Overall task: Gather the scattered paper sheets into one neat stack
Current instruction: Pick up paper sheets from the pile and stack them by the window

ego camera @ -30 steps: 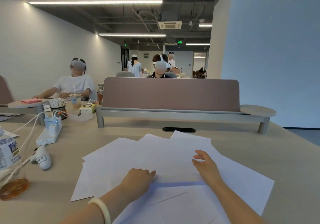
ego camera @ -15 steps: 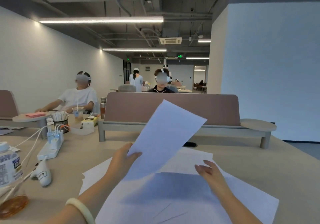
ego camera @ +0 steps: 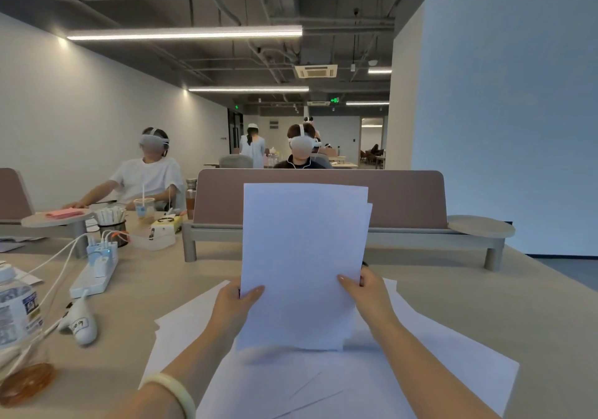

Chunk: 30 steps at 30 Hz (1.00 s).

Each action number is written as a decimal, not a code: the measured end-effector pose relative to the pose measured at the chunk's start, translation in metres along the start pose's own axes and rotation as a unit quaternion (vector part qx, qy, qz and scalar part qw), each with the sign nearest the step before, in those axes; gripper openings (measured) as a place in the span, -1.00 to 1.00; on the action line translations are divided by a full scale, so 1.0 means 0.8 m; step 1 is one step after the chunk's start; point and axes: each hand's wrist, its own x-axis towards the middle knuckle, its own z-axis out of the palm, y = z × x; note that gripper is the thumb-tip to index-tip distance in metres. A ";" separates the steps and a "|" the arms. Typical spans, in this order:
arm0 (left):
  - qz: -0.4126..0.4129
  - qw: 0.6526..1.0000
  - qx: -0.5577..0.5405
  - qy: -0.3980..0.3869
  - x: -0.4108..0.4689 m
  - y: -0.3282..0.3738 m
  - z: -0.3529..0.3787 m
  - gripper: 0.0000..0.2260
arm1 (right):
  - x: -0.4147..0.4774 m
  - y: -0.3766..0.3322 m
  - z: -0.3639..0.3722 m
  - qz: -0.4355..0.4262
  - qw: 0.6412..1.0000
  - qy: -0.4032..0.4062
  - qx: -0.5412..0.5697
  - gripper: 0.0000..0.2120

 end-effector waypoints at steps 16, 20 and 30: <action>0.021 1.000 0.011 -0.014 -0.010 -0.011 0.016 -0.85 | -0.013 0.014 0.019 0.031 0.999 0.034 -0.003 -0.67; -0.016 0.999 0.046 -0.012 -0.022 -0.038 0.026 -0.71 | -0.024 0.046 0.026 0.091 0.995 0.038 -0.032 -0.67; -0.014 0.991 0.134 -0.002 -0.016 -0.030 0.060 -0.66 | -0.019 0.043 -0.002 0.078 0.988 0.057 -0.122 -0.75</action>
